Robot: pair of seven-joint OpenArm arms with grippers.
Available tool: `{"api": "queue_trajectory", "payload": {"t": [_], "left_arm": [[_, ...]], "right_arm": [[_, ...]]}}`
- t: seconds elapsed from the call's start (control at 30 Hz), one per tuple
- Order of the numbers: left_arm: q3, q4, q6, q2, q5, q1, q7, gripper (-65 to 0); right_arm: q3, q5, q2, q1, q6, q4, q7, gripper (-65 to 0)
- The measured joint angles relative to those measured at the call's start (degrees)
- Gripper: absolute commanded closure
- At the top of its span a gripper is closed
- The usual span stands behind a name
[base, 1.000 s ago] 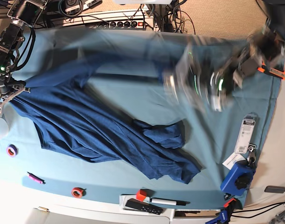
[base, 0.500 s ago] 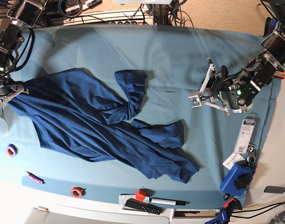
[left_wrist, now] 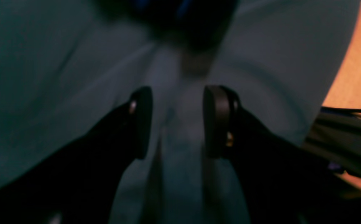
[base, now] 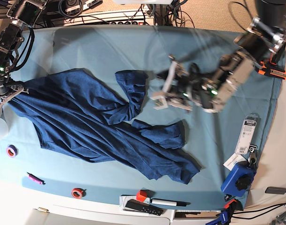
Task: Layout the t-shirt on the table in an organized manner, then fold the t-shirt properly
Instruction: 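Grasp the bunched sleeve with the left gripper and stretch it outward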
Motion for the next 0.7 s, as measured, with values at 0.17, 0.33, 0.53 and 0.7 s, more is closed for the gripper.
{"api": "queue_trajectory", "payload": {"t": [0.17, 0.33, 0.53, 0.7], "left_arm": [[0.0, 0.0, 1.7, 3.3, 6.2, 1.6, -4.2, -27.5], [0.0, -0.1, 3.0, 5.0, 8.8, 1.9, -5.8, -27.5], [0.0, -0.2, 3.0, 7.2, 9.7, 2.0, -6.9, -27.5], [0.0, -3.7, 3.0, 9.9, 9.6, 1.9, -8.5, -27.0]], "right_arm": [[0.0, 0.0, 0.0, 0.0, 0.0, 0.0, 0.0, 0.0], [0.0, 0.0, 0.0, 0.0, 0.0, 0.0, 0.0, 0.0], [0.0, 0.0, 0.0, 0.0, 0.0, 0.0, 0.0, 0.0], [0.0, 0.0, 0.0, 0.0, 0.0, 0.0, 0.0, 0.0]]}}
